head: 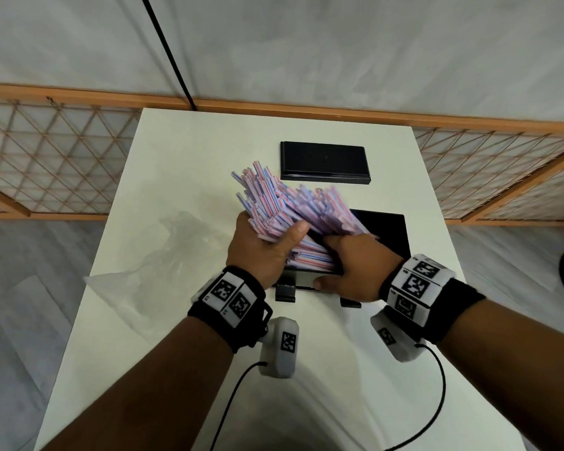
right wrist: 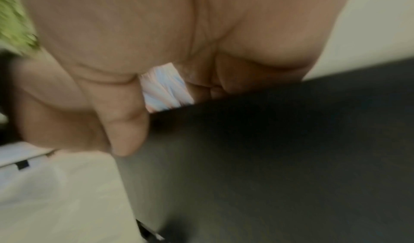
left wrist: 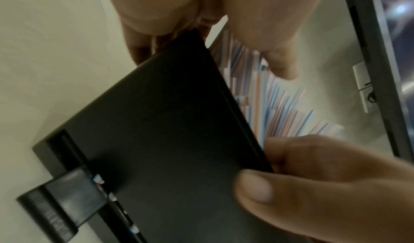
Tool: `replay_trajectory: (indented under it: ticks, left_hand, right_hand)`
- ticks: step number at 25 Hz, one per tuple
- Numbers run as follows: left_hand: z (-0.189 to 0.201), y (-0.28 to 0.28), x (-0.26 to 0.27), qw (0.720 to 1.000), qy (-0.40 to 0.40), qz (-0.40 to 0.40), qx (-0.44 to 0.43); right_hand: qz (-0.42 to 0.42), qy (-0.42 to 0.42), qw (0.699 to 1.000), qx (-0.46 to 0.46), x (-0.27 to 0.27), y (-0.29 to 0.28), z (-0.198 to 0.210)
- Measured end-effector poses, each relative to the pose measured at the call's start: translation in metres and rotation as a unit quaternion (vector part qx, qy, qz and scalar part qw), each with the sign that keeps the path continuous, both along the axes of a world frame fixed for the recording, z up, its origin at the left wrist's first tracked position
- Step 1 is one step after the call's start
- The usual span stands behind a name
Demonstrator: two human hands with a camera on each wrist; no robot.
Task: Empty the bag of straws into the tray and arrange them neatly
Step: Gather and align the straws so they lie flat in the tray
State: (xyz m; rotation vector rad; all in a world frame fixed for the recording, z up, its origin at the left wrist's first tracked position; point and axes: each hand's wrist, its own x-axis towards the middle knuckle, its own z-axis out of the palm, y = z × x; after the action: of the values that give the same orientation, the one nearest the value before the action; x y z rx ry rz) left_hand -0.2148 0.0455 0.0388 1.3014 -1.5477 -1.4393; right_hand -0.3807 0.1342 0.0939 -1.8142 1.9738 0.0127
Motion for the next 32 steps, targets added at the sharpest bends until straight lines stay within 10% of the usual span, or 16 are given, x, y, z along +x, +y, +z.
replay_trajectory:
  ticks: [5,13,27,32]
  left_hand:
    - [0.008,0.001,-0.002,0.995,0.101,0.014,0.02]
    - [-0.004,-0.002,-0.011,0.998,0.055,-0.026,0.007]
    - [0.01,0.005,-0.021,0.999,-0.051,0.004,0.013]
    - [0.004,0.003,-0.025,0.999,-0.035,0.034,0.017]
  right_hand:
    - [-0.076,-0.027,0.993,-0.09,-0.02,0.036,0.013]
    - [-0.105,-0.09,0.979,-0.153,-0.026,0.033,-0.008]
    - [-0.004,0.059,0.996,0.069,-0.004,-0.005,-0.01]
    - [-0.007,-0.009,0.996,0.083,0.004,-0.014,-0.015]
